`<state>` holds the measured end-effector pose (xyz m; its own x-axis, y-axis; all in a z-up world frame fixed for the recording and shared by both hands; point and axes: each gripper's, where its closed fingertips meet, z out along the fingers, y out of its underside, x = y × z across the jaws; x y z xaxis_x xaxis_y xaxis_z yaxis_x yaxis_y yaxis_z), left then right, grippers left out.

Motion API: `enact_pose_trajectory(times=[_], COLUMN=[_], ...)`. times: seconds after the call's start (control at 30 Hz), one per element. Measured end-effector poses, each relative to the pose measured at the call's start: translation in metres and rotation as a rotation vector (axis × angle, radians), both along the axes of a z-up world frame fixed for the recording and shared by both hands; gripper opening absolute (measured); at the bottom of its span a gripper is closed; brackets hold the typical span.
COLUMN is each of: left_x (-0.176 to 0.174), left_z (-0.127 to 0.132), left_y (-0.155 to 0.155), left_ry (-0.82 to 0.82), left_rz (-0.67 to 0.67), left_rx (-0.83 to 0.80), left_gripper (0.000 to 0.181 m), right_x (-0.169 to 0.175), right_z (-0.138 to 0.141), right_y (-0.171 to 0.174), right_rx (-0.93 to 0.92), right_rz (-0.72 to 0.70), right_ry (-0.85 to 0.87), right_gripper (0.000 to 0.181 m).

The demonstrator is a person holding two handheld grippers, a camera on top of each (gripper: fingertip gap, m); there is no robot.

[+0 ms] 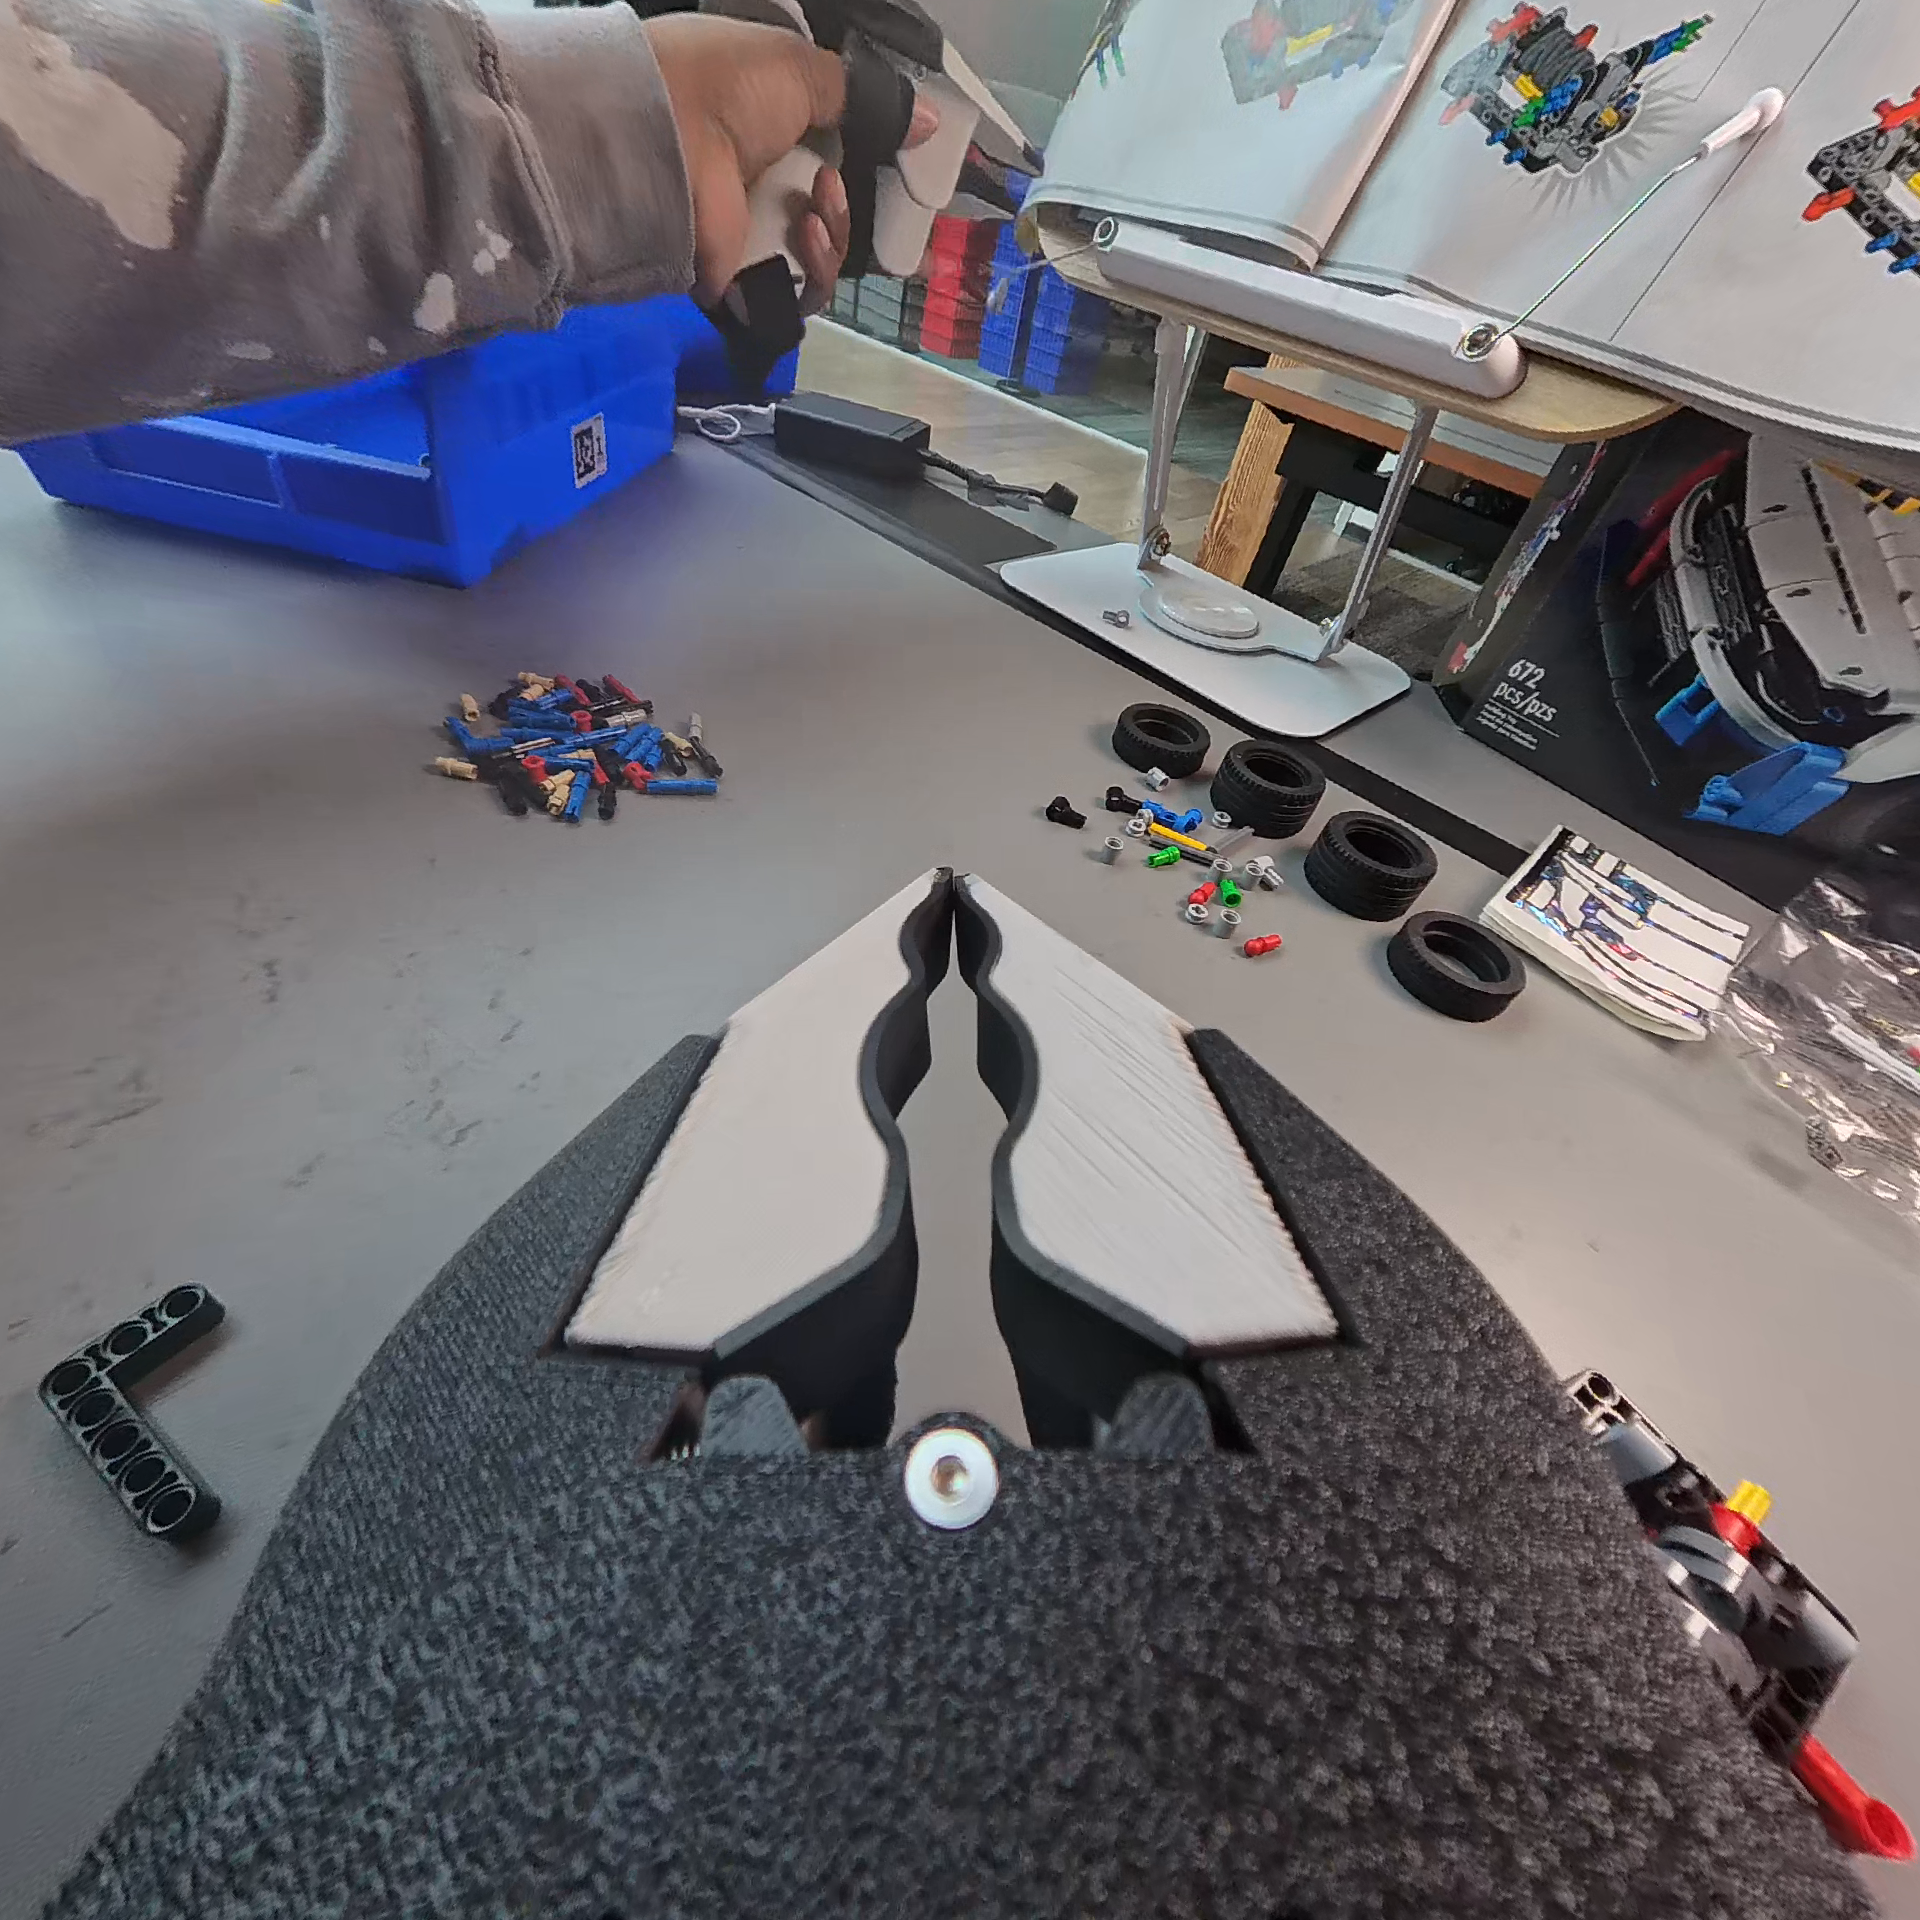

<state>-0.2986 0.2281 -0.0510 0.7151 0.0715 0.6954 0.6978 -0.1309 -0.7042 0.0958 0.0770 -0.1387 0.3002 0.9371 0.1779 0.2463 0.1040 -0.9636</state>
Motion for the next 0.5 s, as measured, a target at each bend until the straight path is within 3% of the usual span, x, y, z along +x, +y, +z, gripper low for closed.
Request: enact_pose_trajectory(times=[0.1, 0.17, 0.27, 0.37, 0.5], left_x=[0.005, 0.029, 0.116, 0.22, 0.318], left_z=[0.027, 0.054, 0.075, 0.037, -0.059], left_y=[-0.022, -0.039, -0.073, -0.13, -0.217], left_ry=[0.014, 0.078, 0.221, 0.397, 0.625], left_rz=[0.024, -0.026, -0.343, -0.748, -1.093], left_rx=[0.096, 0.192, 0.273, 0.194, 0.017], left_gripper=[0.025, 0.025, 0.024, 0.028, 0.032], right_x=[-0.001, -0.001, 0.0, 0.002, 0.002], right_z=[0.001, 0.002, 0.003, 0.005, 0.006], right_y=[-0.002, -0.003, -0.003, -0.003, -0.003], right_rx=[-0.01, -0.015, -0.008, -0.004, -0.003], right_rz=[0.007, 0.011, 0.007, 0.001, 0.005], right_ry=[0.009, 0.015, 0.016, 0.019, 0.015], right_gripper=[0.0, 0.0, 0.0, 0.0, 0.0])
